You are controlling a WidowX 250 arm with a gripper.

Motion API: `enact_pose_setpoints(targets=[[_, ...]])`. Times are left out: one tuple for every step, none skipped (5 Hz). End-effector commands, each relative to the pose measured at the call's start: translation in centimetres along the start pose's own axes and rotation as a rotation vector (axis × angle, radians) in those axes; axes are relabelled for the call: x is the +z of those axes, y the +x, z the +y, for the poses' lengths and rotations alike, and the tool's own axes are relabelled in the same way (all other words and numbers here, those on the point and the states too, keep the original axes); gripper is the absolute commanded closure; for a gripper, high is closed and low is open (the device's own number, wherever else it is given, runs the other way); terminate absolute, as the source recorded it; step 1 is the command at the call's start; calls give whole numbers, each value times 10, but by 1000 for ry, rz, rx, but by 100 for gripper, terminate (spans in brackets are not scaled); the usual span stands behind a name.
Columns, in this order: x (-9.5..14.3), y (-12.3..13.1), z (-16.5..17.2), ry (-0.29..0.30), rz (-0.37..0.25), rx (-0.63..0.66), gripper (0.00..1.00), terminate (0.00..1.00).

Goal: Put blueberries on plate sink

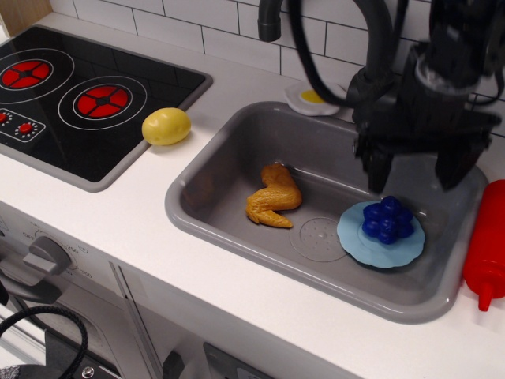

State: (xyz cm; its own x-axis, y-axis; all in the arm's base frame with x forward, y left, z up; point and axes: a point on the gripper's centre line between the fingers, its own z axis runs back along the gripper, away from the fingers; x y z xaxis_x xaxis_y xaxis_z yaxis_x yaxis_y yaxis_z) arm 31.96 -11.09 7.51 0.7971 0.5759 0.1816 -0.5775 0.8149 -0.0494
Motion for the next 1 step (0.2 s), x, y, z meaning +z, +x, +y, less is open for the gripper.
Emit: enact_pose_setpoints(targets=[[18, 6, 1, -42, -31, 7, 0, 100]])
